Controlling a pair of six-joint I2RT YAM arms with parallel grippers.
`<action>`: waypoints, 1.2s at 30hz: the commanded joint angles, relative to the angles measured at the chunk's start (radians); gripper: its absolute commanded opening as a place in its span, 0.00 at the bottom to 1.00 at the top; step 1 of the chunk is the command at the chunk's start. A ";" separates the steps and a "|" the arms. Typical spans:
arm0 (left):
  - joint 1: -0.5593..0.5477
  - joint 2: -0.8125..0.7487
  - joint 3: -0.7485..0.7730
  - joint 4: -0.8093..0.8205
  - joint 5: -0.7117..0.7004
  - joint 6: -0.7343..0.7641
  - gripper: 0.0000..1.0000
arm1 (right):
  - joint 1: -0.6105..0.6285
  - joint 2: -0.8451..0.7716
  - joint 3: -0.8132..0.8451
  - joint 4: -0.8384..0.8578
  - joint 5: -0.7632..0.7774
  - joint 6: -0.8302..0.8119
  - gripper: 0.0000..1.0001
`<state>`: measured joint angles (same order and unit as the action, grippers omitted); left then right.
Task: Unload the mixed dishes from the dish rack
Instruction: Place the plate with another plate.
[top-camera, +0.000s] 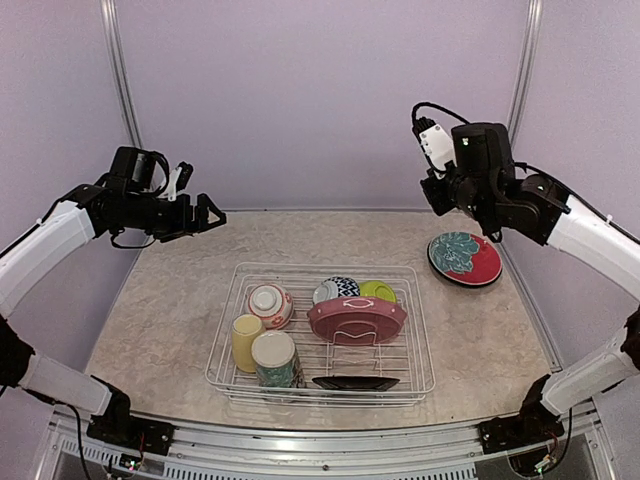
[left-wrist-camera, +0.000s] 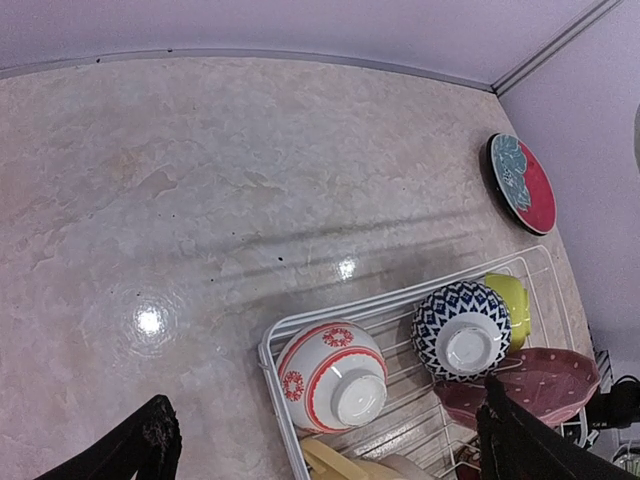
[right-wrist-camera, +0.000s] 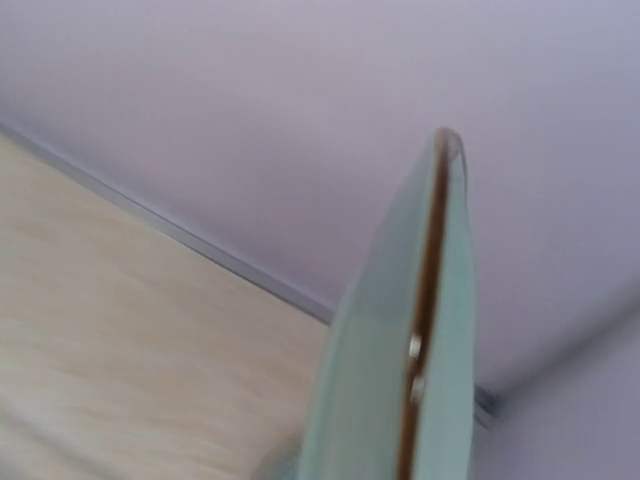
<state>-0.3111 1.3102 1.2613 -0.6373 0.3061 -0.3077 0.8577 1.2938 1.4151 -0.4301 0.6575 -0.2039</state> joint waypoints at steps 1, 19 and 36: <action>-0.011 0.001 0.029 -0.017 -0.004 0.007 0.99 | -0.155 0.110 0.040 0.045 0.186 0.026 0.00; -0.024 -0.010 0.029 -0.015 0.002 0.004 0.99 | -0.456 0.572 0.033 0.002 0.100 0.064 0.00; -0.022 -0.006 0.029 -0.015 -0.002 0.005 0.99 | -0.487 0.766 0.032 0.125 0.074 0.003 0.12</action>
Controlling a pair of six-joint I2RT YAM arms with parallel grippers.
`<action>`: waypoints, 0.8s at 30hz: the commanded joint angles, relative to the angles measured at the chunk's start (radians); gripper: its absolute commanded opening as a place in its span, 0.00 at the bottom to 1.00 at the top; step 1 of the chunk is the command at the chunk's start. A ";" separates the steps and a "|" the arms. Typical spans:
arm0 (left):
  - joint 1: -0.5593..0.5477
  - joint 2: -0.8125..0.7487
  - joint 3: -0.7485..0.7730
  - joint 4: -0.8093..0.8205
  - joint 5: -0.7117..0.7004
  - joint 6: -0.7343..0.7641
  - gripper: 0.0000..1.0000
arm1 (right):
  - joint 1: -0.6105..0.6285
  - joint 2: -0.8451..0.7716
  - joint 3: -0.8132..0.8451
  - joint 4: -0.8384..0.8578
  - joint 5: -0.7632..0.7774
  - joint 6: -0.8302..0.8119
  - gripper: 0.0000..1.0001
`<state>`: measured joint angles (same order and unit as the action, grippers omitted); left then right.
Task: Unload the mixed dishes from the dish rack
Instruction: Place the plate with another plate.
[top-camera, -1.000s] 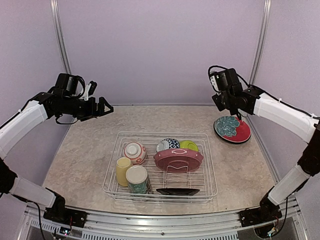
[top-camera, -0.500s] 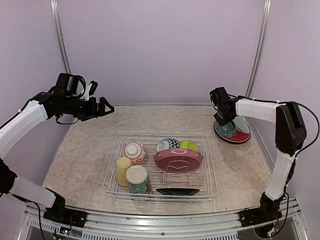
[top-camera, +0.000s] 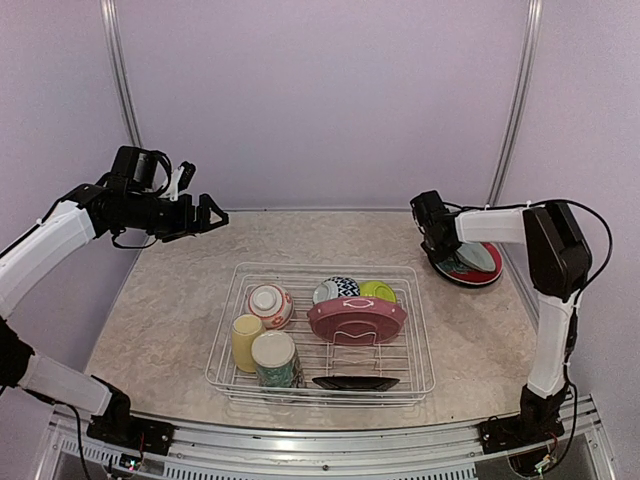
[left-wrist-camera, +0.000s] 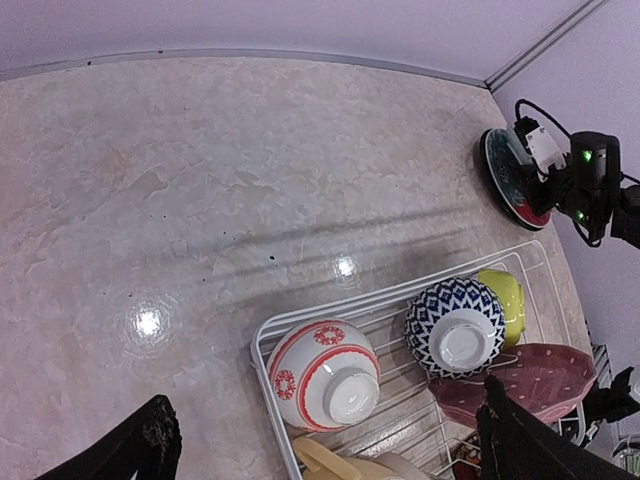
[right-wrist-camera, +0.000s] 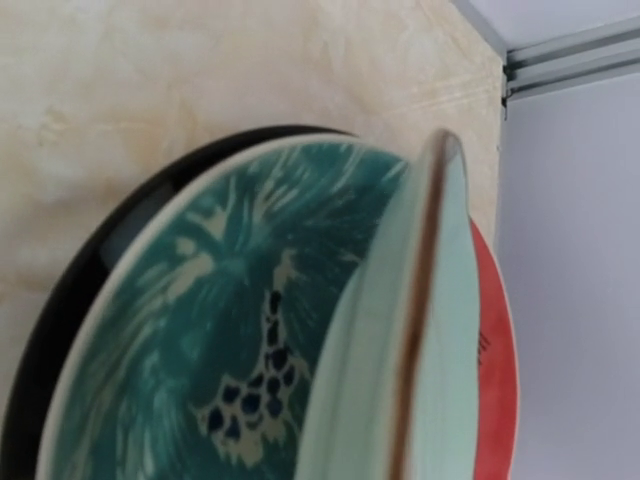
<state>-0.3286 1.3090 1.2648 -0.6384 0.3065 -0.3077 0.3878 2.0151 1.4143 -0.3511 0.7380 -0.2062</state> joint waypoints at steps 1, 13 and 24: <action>-0.005 -0.005 0.024 -0.013 -0.003 0.005 0.99 | -0.017 0.048 0.037 0.033 -0.021 0.014 0.18; -0.005 -0.010 0.021 -0.004 0.003 0.001 0.99 | -0.017 -0.105 0.021 -0.085 -0.206 0.094 0.86; 0.045 -0.032 0.042 0.024 0.012 -0.009 0.99 | -0.017 -0.420 -0.064 -0.186 -0.501 0.181 0.98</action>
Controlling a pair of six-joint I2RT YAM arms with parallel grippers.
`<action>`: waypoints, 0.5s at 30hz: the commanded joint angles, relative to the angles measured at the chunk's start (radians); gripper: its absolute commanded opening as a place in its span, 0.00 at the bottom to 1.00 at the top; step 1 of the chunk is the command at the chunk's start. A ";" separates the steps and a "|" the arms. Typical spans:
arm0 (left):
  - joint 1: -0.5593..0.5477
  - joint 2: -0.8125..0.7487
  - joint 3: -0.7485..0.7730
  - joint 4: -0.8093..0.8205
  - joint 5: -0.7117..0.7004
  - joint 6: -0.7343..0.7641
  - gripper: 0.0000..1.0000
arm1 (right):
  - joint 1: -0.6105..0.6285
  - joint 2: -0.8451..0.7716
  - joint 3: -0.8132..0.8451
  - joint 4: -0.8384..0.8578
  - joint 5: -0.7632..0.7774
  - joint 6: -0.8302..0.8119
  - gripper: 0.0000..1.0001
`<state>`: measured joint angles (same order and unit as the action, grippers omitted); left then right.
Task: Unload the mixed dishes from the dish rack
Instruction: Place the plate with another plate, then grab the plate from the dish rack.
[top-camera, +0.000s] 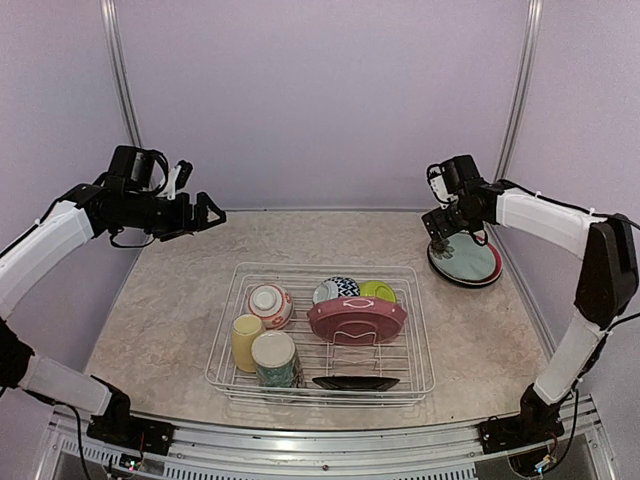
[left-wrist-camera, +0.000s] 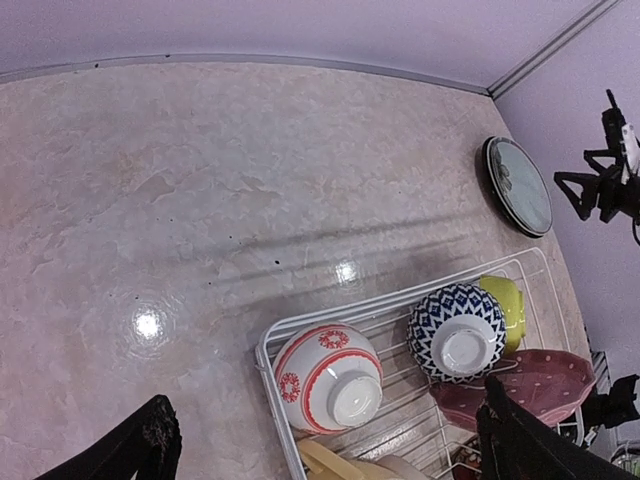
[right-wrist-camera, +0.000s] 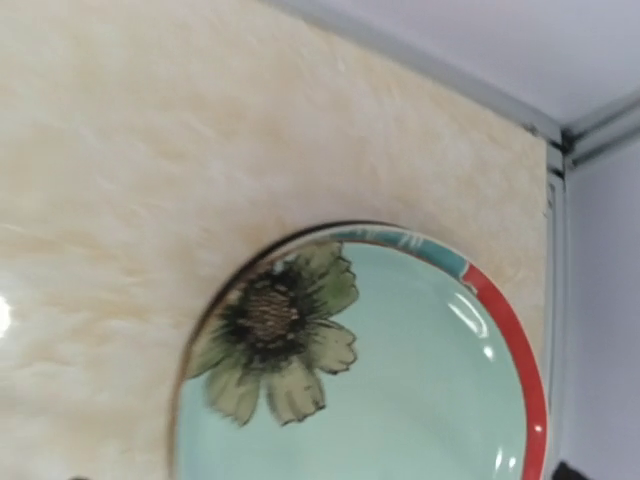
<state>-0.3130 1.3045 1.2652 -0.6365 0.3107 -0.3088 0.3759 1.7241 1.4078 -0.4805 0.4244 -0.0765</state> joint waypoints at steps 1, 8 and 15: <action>0.033 -0.026 0.059 0.021 0.011 -0.015 0.99 | -0.005 -0.179 -0.072 -0.061 -0.250 0.053 0.99; 0.036 0.069 0.316 -0.021 0.083 -0.104 0.99 | 0.018 -0.421 -0.184 -0.045 -0.685 0.012 1.00; 0.067 0.143 0.381 0.043 0.097 -0.096 0.99 | 0.195 -0.485 -0.213 -0.097 -0.924 -0.113 1.00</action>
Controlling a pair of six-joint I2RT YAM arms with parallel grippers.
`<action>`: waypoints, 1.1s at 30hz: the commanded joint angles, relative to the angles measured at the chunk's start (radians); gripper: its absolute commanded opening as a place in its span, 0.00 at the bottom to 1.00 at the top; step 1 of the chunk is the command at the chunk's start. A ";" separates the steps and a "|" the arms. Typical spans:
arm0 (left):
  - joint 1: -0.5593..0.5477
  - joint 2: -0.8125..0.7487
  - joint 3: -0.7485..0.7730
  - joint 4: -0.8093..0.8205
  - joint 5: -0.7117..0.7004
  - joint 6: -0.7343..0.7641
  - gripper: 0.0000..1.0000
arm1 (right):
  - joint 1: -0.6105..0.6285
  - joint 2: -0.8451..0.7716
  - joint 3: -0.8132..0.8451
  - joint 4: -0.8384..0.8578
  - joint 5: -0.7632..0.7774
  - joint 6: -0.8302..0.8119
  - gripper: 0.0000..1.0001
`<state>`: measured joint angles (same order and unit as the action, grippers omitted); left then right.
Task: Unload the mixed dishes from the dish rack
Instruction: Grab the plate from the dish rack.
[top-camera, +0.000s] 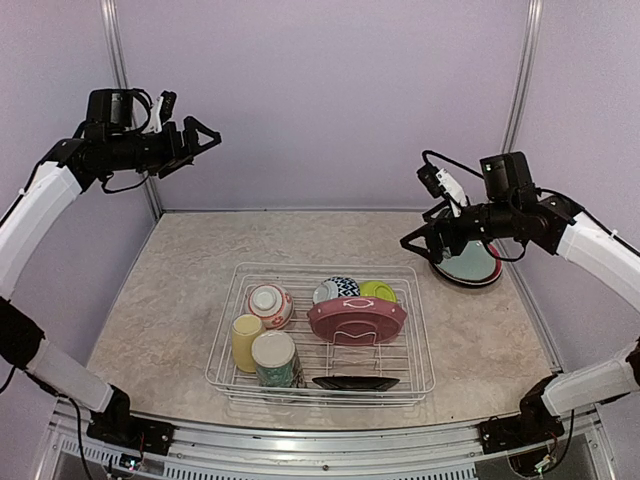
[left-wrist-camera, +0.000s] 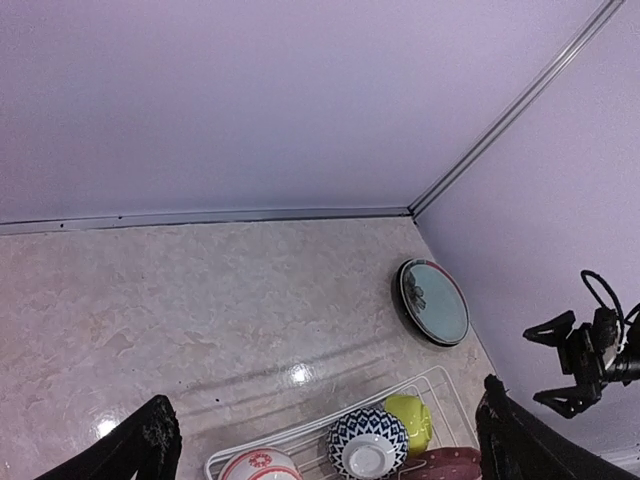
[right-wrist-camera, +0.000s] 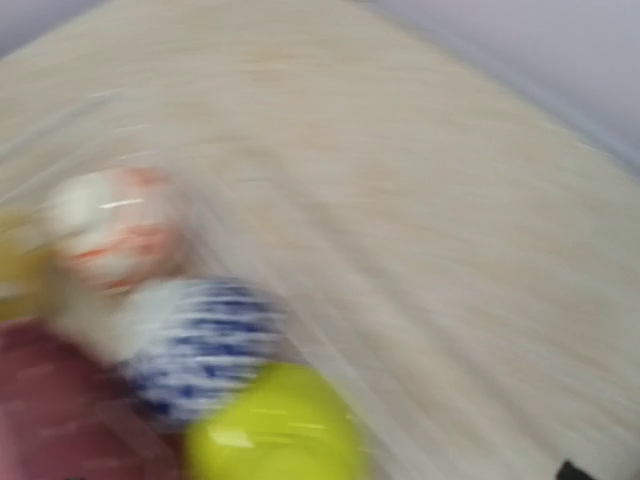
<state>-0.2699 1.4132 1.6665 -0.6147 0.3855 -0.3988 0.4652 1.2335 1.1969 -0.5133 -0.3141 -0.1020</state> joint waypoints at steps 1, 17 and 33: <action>0.033 0.028 -0.041 0.036 0.031 0.002 0.99 | 0.137 0.016 0.007 -0.082 -0.188 -0.102 1.00; 0.103 -0.097 -0.233 0.149 0.163 -0.018 0.99 | 0.281 0.291 0.138 -0.293 -0.273 -0.299 0.86; 0.102 -0.108 -0.236 0.147 0.162 -0.012 0.99 | 0.419 0.417 0.152 -0.268 -0.083 -0.321 0.45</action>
<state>-0.1650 1.3231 1.4349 -0.4793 0.5430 -0.4183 0.8555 1.6413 1.3277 -0.7799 -0.4717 -0.4095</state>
